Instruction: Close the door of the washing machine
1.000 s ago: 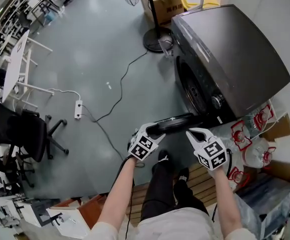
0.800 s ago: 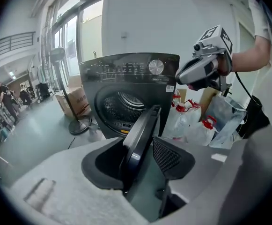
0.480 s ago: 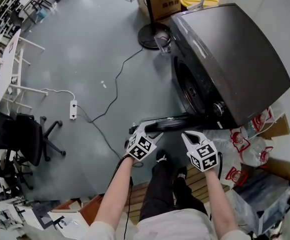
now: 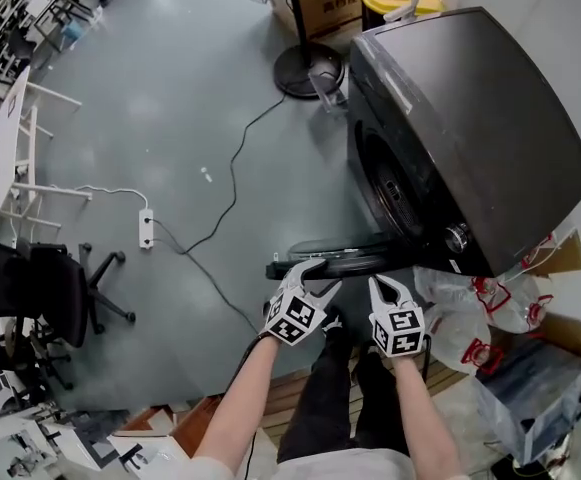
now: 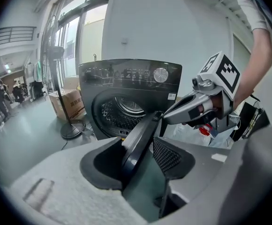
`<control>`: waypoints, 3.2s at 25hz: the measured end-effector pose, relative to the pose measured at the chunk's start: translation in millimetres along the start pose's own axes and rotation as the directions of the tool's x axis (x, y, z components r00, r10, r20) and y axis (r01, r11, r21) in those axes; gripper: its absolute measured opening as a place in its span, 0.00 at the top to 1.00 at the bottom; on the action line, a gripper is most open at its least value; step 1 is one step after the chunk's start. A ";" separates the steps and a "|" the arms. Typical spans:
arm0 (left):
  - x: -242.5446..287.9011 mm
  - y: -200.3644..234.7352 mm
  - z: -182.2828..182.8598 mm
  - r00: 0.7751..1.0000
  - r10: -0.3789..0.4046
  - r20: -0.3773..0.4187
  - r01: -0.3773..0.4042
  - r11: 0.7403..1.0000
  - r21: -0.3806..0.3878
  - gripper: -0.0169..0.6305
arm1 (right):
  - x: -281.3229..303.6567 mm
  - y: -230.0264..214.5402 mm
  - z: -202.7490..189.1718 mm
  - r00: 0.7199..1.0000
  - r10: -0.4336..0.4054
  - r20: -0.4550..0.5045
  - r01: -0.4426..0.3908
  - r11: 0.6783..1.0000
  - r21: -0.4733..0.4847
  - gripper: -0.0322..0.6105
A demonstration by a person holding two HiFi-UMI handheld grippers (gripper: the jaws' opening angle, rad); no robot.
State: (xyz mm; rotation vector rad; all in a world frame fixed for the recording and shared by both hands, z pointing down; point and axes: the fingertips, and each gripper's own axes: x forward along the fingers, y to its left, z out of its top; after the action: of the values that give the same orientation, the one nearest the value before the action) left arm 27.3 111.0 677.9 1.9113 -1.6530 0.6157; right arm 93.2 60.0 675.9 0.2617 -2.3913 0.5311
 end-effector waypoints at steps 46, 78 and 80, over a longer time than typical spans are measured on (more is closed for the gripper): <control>39.0 66.3 38.9 0.976 -0.217 0.028 0.214 0.973 0.084 0.62 | 55.8 -15.2 26.3 0.997 -0.071 -0.036 0.076 0.979 0.188 0.95; 109.8 118.8 112.3 0.828 -0.541 -0.150 0.557 0.761 0.332 0.61 | 100.2 -61.0 89.1 0.888 -0.458 0.022 0.366 0.737 0.569 0.95; 114.5 120.2 117.4 0.817 -0.555 -0.156 0.572 0.746 0.342 0.61 | 99.6 -65.5 92.8 0.872 -0.490 0.017 0.387 0.708 0.591 0.95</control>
State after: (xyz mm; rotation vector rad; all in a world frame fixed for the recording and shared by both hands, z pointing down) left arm -75.4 -64.5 675.8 2.4976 -0.8658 0.7406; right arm -14.3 -44.3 696.0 1.1658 -2.1461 1.0174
